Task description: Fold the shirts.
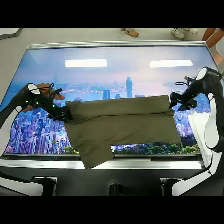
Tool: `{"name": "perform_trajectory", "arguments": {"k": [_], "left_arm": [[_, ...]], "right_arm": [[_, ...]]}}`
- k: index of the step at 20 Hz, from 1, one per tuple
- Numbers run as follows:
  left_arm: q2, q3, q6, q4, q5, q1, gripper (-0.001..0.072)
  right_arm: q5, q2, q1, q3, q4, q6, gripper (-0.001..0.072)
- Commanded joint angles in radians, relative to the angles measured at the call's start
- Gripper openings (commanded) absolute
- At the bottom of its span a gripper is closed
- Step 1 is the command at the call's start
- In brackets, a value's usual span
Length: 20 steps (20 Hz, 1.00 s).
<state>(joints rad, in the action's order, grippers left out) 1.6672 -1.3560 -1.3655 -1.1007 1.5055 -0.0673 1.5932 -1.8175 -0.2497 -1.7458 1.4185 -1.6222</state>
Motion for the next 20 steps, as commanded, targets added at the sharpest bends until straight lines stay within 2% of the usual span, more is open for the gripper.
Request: {"name": "perform_trajectory", "arguments": {"k": [1, 3, 5, 8, 10, 15, 20], "left_arm": [[-0.038, 0.001, -0.010, 0.000, 0.074, -0.024, 0.0476], [-0.092, 0.071, -0.010, 0.001, 0.058, -0.032, 0.0474], [-0.171, 0.243, 0.000, 0.022, 0.006, -0.028, 0.0473], [-0.295, 0.550, 0.095, 0.185, -0.085, -0.023, 0.0473], [-0.356, 0.672, 0.135, 0.233, -0.120, -0.023, 0.0473], [-0.405, 0.783, 0.137, 0.287, -0.173, -0.015, 0.0473], [-0.403, 0.802, 0.131, 0.314, -0.251, 0.074, 0.0461]], "right_arm": [[0.117, 0.048, -0.060, -0.001, -0.005, 0.007, 0.0505], [0.170, 0.080, -0.111, 0.008, -0.004, 0.007, 0.0498], [0.151, 0.127, -0.130, 0.058, 0.002, 0.007, 0.0497], [0.124, 0.175, -0.127, 0.152, -0.003, 0.008, 0.0491], [0.137, 0.177, -0.127, 0.185, -0.016, 0.013, 0.0490], [0.128, 0.185, -0.127, 0.193, -0.016, 0.023, 0.0490], [0.126, 0.185, -0.127, 0.193, -0.006, 0.026, 0.0490]]}}
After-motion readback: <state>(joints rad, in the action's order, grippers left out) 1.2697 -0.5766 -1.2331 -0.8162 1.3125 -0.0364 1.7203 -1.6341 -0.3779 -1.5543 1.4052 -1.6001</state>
